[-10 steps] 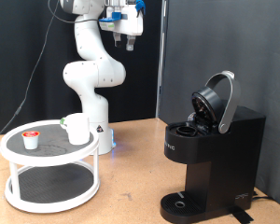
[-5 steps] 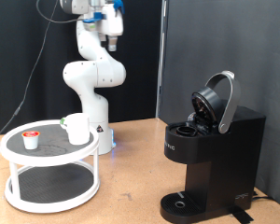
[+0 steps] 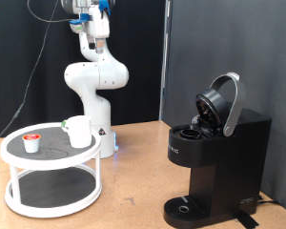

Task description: Make a cup of coffee with the keurig machine

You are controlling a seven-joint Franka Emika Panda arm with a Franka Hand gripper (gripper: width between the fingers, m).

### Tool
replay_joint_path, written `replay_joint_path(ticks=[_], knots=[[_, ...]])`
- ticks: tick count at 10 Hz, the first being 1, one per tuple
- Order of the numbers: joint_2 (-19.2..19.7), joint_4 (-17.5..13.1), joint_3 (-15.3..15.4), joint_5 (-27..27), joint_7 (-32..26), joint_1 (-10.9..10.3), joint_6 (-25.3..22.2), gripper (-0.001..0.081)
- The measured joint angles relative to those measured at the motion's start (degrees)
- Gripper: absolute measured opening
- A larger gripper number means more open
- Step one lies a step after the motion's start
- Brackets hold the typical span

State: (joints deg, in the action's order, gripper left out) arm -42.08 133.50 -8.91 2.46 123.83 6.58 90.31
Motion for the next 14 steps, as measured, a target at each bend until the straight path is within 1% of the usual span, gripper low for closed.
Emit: replay_joint_path(ticks=[2, 5, 7, 9, 11, 14], knots=[[2.02, -0.74, -2.36, 1.8, -2.59, 0.5, -0.01, 0.0734], [5.92, -3.24, -6.2, 4.36, -6.04, 1.72, 1.09, 0.0734], [7.73, -4.88, -9.09, 5.52, -9.86, 2.28, 2.81, 0.0734], [9.2, -6.26, -11.52, 7.58, -14.13, 2.71, 3.17, 0.0734], [9.92, -6.63, -13.07, 8.42, -15.61, 2.89, 4.58, 0.0734], [10.55, -6.75, -13.46, 8.41, -15.6, 3.18, 5.07, 0.0734]])
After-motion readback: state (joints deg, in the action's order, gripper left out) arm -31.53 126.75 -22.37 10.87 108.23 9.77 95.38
